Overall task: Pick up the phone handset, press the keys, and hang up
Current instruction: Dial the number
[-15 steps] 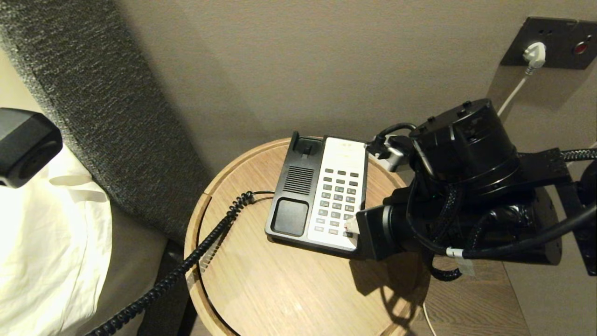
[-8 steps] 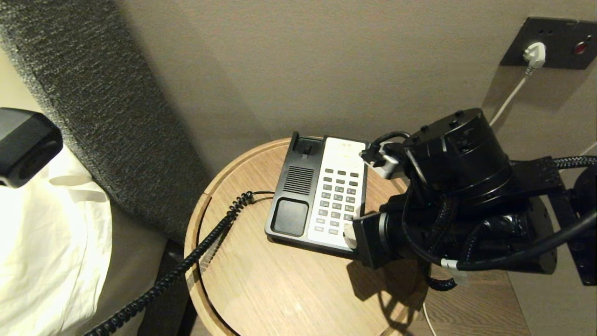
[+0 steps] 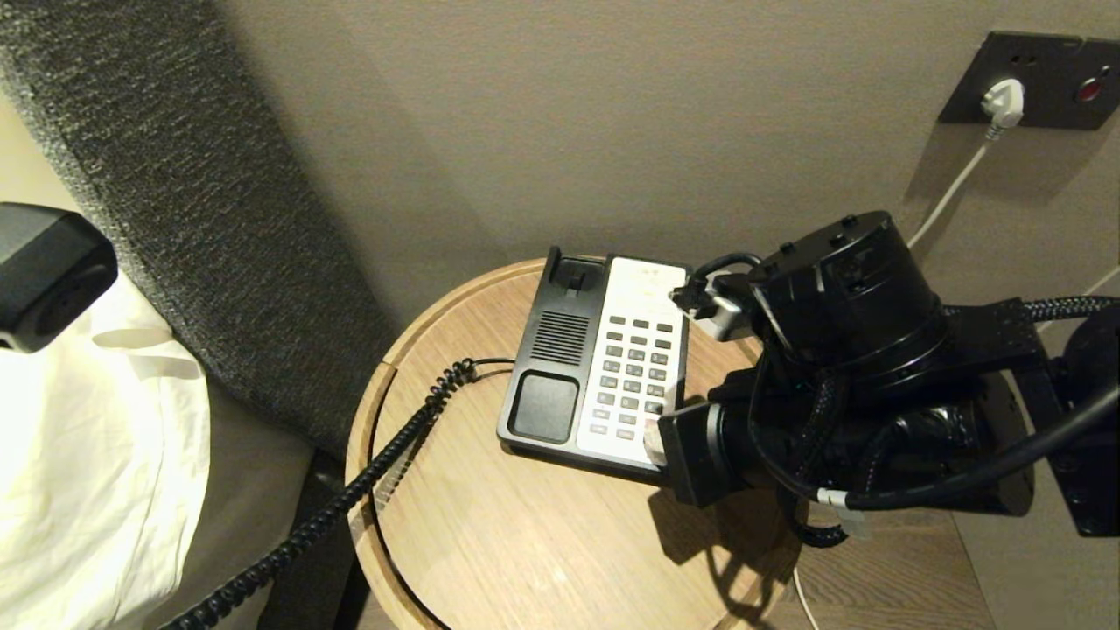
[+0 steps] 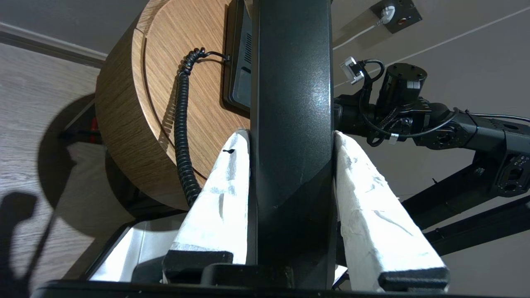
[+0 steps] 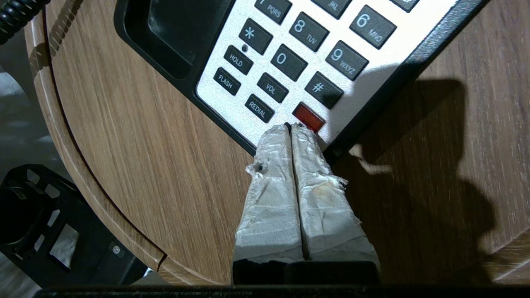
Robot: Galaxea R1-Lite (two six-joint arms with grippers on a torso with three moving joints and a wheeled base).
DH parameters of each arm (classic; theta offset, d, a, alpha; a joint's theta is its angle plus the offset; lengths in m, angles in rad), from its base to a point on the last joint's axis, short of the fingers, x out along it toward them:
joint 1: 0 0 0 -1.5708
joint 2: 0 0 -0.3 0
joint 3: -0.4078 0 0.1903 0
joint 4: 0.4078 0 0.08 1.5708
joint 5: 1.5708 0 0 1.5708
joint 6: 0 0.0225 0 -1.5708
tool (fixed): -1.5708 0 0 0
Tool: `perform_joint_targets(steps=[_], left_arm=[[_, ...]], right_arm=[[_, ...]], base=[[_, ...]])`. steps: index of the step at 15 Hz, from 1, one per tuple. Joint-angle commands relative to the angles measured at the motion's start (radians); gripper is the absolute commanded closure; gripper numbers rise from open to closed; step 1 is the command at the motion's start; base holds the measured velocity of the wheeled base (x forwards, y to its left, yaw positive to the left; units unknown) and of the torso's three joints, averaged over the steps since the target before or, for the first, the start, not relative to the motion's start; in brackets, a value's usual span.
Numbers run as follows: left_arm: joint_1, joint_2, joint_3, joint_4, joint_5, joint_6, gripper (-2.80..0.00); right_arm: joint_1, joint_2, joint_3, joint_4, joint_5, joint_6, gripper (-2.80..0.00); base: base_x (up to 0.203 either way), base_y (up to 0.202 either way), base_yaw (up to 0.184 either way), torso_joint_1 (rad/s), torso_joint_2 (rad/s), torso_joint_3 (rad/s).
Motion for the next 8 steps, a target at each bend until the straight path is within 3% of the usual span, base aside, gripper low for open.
perform_joint_targets(steps=[1, 8], left_arm=[[0.000, -0.002, 0.001, 0.003, 0.002, -0.005, 0.00], [0.000, -0.008, 0.009, 0.003, 0.002, -0.004, 0.00]], right_arm=[[0.000, 0.007, 0.002, 0.002, -0.001, 0.002, 0.00], [-0.003, 0.011, 0.006, -0.003, -0.002, 0.002, 0.00]], base=[[0.000, 0.000, 0.000, 0.000, 0.00, 0.000], [0.000, 0.000, 0.000, 0.000, 0.00, 0.000]])
